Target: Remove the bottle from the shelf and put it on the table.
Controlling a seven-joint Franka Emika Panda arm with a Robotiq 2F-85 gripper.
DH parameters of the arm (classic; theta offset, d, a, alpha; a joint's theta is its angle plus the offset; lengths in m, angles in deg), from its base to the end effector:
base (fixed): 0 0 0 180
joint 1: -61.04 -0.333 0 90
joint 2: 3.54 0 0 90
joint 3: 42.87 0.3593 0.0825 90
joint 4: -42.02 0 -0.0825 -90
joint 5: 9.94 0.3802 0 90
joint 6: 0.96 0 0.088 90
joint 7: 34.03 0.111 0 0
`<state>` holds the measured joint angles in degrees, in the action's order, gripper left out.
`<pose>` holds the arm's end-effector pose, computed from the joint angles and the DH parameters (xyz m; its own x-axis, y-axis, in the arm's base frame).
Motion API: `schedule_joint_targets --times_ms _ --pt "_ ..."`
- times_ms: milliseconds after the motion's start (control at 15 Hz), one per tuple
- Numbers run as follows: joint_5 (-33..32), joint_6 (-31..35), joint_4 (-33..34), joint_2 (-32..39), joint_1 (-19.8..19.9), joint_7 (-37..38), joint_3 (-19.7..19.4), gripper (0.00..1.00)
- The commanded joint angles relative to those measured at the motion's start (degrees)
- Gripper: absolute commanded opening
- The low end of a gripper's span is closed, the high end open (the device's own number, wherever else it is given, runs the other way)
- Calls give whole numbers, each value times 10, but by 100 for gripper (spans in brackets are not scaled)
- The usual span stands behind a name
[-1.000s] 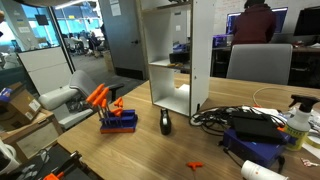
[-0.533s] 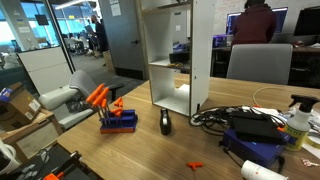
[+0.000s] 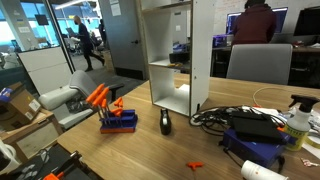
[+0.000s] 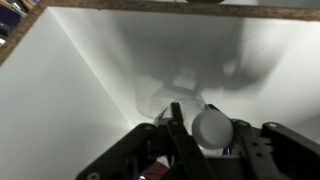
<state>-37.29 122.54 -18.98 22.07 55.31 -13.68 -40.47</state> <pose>0.7376 0.0753 0.6950 0.7480 0.0198 0.6634 -0.1750 -0.9583 0.2259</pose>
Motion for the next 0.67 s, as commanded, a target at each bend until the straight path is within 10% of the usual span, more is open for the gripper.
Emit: schedule_joint_targets --times_ms 0,600 --pt "-11 -7 -139 -107 -11 33 2 8" --pt "-24 -34 -386 -303 -48 117 24 8"
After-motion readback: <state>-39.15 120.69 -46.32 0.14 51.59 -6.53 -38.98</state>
